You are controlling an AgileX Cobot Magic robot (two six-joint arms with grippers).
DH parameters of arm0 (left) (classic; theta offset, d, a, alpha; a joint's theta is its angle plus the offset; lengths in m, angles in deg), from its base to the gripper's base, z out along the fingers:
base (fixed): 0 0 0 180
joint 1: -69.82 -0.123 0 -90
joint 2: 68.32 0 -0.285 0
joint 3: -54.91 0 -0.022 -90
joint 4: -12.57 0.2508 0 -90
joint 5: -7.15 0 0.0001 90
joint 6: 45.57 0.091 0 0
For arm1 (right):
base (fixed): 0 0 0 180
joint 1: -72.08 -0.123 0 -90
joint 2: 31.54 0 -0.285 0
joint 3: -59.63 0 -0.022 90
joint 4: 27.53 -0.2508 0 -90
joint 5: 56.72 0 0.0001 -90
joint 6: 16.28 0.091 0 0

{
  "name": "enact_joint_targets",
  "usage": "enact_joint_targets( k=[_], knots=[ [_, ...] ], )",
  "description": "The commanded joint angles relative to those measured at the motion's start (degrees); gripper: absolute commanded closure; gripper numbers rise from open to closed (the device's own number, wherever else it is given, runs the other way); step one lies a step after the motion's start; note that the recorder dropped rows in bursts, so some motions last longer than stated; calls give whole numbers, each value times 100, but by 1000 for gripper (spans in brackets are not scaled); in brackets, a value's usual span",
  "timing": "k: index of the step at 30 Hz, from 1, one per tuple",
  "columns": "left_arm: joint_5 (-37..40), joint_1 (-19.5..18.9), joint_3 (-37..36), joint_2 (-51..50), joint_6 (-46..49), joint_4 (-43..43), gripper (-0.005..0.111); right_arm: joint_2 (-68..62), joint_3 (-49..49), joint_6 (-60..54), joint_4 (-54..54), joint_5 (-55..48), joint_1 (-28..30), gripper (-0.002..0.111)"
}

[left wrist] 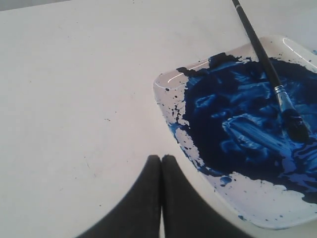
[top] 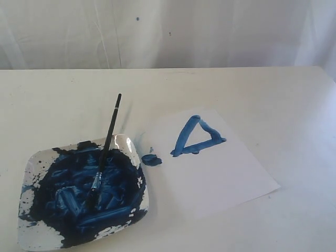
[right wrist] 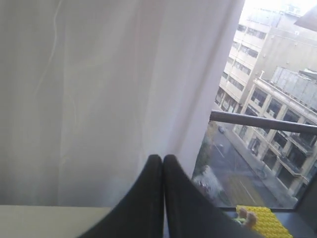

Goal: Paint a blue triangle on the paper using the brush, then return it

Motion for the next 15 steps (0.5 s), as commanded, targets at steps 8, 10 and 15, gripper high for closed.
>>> enact_joint_targets(
  k=[8, 10, 15],
  knots=[
    [11, 35, -19, 22, 6, -27, 107, 1956, -2942, 543, -525, 1335, 43, 108],
    [11, 35, -19, 22, 6, -27, 107, 2346, -3496, 667, -664, 1467, 101, 108],
    [11, 35, -19, 22, 6, -27, 107, 3211, -4722, 656, -993, 1466, 214, 108]
  ],
)
